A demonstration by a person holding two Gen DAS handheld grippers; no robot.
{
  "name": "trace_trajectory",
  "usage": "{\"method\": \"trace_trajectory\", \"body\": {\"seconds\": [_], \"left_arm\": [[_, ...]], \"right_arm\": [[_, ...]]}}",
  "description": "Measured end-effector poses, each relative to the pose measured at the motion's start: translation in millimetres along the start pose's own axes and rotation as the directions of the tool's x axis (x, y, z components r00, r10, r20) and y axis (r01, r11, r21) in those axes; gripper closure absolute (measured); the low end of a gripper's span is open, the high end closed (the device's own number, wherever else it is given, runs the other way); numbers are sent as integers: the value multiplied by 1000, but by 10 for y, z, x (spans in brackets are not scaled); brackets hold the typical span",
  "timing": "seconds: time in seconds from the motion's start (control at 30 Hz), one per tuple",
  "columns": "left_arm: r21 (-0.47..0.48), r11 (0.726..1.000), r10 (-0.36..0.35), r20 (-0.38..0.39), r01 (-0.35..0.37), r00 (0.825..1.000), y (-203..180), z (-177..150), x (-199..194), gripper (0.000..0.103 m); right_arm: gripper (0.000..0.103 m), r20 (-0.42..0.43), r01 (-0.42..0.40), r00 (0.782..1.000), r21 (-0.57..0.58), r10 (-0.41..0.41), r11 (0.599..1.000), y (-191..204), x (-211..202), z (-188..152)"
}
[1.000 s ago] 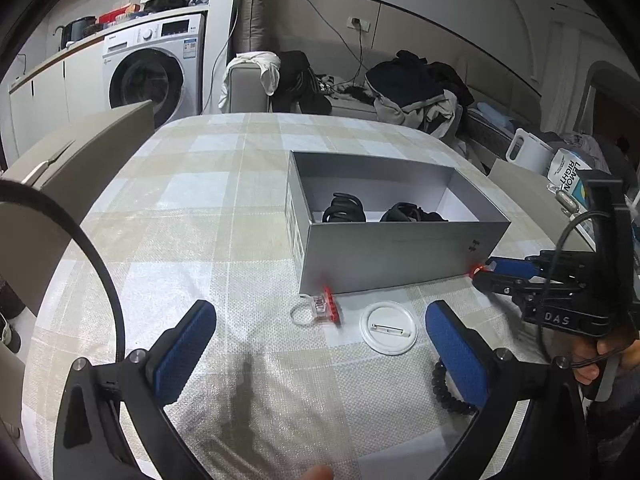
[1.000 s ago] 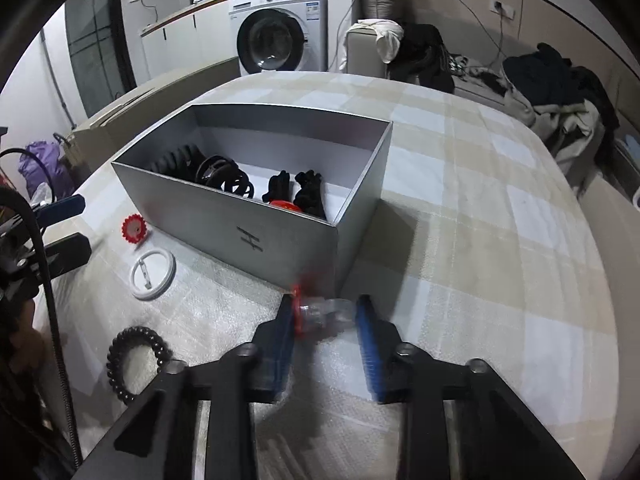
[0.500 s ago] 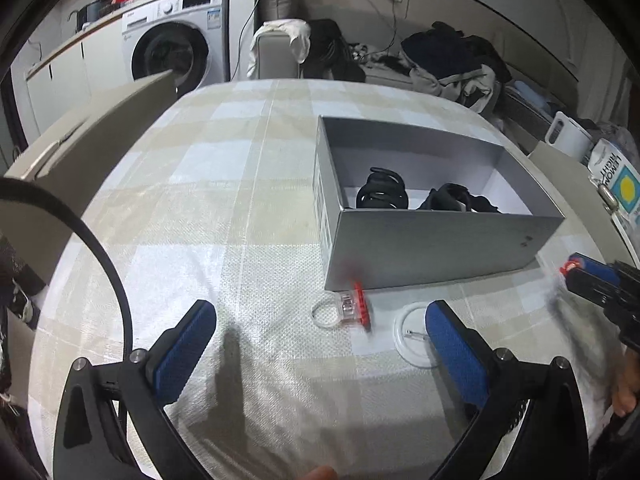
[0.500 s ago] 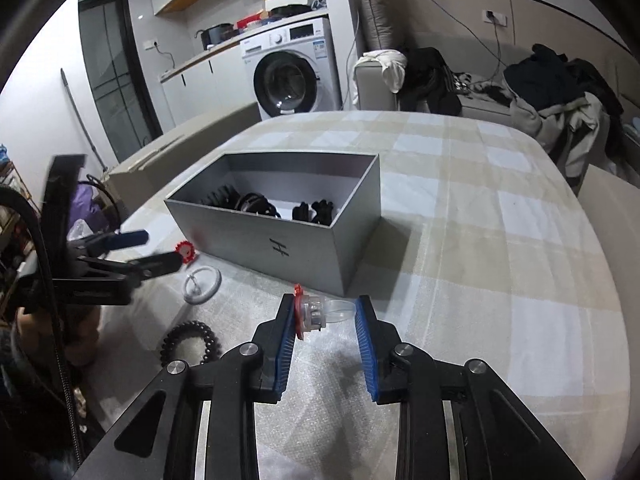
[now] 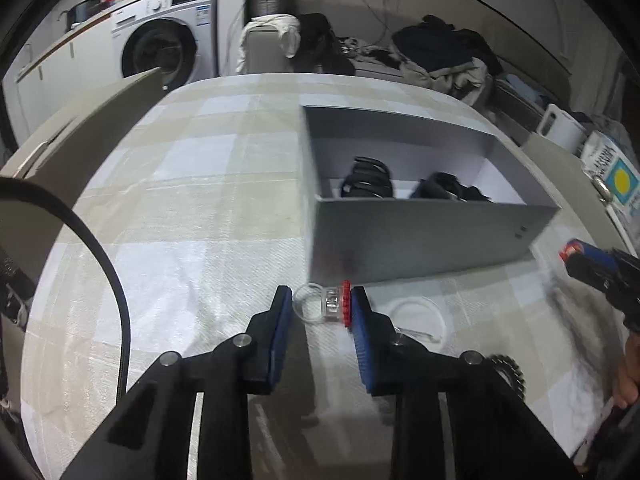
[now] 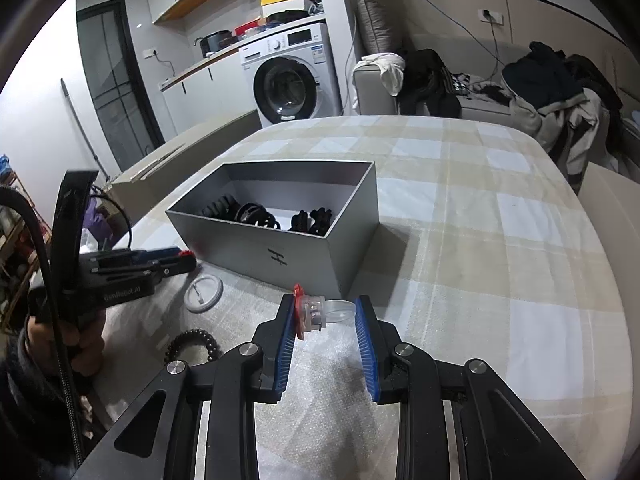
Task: Organize jewelry
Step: 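Grasp the clear plastic clip with red tab with the right tool, then lower the clear clip into the grey box and open the right tool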
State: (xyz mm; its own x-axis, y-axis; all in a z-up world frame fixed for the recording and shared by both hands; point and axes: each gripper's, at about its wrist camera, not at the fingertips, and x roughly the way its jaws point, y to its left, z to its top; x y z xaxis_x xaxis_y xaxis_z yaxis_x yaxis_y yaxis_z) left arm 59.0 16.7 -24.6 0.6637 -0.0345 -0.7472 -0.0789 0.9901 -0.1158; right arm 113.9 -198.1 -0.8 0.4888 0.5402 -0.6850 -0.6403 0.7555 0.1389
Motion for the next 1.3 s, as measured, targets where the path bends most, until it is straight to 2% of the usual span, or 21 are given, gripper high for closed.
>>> {"method": "trace_trajectory", "body": {"seconds": [0.1, 0.3, 0.53, 1.0, 1.3], "left_arm": [[24, 1000, 10, 20, -10, 1000, -30, -49, -82, 80], [28, 1000, -16, 78, 13, 997, -16, -12, -247, 80], [49, 996, -78, 184, 70, 980, -50, 85, -455, 80], [47, 994, -105, 237, 96, 966, -84, 227, -554, 80], [56, 994, -109, 289, 97, 951, -115, 384, -625, 80]], "right_arm": [[75, 10, -2, 1000, -2, 2, 1000, 3, -24, -2], [75, 25, -7, 1000, 11, 7, 1000, -21, -31, 10], [75, 68, -42, 997, 34, 40, 999, -15, -115, 67], [75, 149, -84, 986, 80, 71, 993, -25, -289, 225], [75, 189, -156, 974, 141, 128, 978, -150, -397, 436]]}}
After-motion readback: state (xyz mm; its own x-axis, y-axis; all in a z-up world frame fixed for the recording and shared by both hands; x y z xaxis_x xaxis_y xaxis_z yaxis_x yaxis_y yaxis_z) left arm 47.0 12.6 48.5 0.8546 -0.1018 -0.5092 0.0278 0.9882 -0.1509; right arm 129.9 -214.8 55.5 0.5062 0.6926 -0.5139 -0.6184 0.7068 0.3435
